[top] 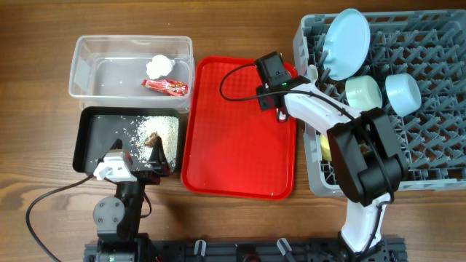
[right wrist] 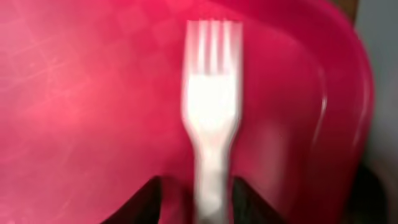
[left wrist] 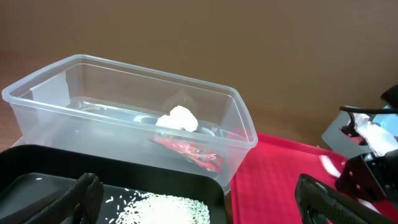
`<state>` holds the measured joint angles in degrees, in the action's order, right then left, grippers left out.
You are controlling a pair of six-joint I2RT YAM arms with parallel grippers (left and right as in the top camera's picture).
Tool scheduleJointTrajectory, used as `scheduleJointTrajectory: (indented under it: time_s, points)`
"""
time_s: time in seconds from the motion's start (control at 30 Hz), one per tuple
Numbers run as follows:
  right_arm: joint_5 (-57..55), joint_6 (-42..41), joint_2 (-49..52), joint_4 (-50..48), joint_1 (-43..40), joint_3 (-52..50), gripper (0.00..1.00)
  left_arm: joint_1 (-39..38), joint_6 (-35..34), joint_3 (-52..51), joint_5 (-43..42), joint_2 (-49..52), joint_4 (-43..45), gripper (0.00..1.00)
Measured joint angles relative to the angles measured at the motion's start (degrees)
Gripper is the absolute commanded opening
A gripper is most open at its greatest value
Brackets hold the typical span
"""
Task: Sort waste into correct bins and load items into the dishwasher rack
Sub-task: 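Grasp the white spoon with the right gripper, then place the spoon in the dish rack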
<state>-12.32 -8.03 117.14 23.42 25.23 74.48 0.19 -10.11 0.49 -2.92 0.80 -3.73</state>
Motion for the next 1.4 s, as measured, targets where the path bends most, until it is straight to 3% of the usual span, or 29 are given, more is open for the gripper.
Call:
scheduleJointTrajectory:
  time_s: [0.13, 0.33, 0.6, 0.73, 0.77, 0.83, 0.87, 1.1, 1.2, 1.23, 1.27, 1.4]
  points:
    - [2.67, -1.66, -0.04, 3.39, 0.02, 0.74, 0.09, 0.00, 0.00, 0.00, 0.00, 0.00, -0.02, 1.00]
    - [5.27, -2.25, -1.68, 7.91, 0.13, 0.55, 0.06, 0.00, 0.00, 0.00, 0.00, 0.00, -0.02, 1.00]
    - [4.61, -2.25, -20.48, 8.50, -0.85, -0.09, 0.04, 0.00, 0.00, 0.00, 0.00, 0.00, -0.02, 1.00]
    - [0.59, -2.23, -25.07, 8.59, -7.23, -0.09, 0.05, 0.00, 0.00, 0.00, -0.02, 0.00, -0.02, 1.00]
    - [0.31, -2.19, -24.85, 8.87, -8.41, -0.09, 0.07, 0.00, 0.00, 0.00, 0.00, 0.00, -0.02, 1.00]
    - [0.00, -0.81, -23.56, 9.20, -12.20, -0.09, 0.40, 0.00, 0.00, 0.00, 0.00, 0.00, -0.02, 1.00]
    - [0.07, -0.20, -23.10, 9.25, -12.74, -0.09, 0.45, 0.00, 0.00, 0.00, -0.02, 0.00, -0.02, 1.00]
    - [0.31, 3.82, -21.75, 11.41, -12.90, -0.09, 0.51, 0.00, 0.00, 0.00, 0.00, 0.00, 0.00, 1.00]
    - [4.81, 4.07, -30.49, 13.44, -11.65, -0.09, 0.59, 0.00, 0.00, 0.00, 0.00, 0.00, 0.00, 1.00]
    - [6.73, 4.28, -34.40, 13.68, -10.80, -0.09, 0.63, 0.00, 0.00, 0.00, 0.00, 0.00, 0.00, 1.00]
    - [8.63, 4.44, -38.82, 13.81, -9.88, -0.09, 1.00, 0.00, 0.00, 0.00, 0.00, 0.00, -0.02, 1.00]
    - [15.80, 4.87, -54.27, 15.04, -7.34, 0.46, 1.00, 0.00, 0.00, 0.00, 0.00, 0.00, -0.02, 1.00]
